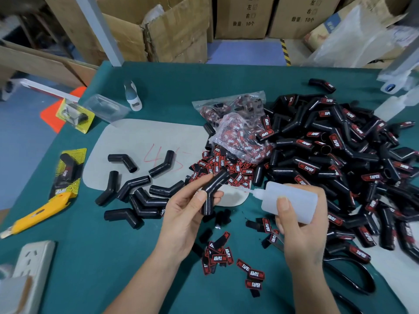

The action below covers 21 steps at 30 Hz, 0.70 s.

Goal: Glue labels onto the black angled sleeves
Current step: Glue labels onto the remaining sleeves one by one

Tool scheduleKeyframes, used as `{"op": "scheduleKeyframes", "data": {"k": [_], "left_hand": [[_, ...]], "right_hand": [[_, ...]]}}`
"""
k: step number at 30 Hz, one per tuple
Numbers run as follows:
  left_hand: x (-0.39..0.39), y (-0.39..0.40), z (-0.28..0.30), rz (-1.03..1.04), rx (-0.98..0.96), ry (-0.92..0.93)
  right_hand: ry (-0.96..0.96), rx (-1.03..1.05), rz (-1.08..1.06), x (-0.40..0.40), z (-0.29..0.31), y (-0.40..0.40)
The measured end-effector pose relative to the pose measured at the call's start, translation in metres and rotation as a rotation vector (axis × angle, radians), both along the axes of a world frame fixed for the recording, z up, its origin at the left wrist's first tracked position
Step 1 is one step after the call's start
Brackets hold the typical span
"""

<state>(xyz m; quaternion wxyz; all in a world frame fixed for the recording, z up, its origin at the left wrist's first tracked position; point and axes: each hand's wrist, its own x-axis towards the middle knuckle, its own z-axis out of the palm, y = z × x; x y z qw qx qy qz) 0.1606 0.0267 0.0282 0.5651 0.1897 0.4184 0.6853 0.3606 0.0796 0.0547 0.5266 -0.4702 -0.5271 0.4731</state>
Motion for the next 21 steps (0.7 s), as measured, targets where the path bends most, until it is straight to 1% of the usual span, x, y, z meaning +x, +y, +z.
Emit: {"op": "scheduleKeyframes", "data": {"k": [5,21], "left_hand": [[-0.0002,-0.0016,-0.0011,-0.015,-0.024,0.030],[0.0015,-0.0015,0.0036,-0.028,-0.038,0.063]], "right_hand": [[-0.016,0.018,-0.036,0.0003,-0.0001,-0.0020],[-0.033,0.025,-0.017,0.0004,-0.0017,-0.0017]]}}
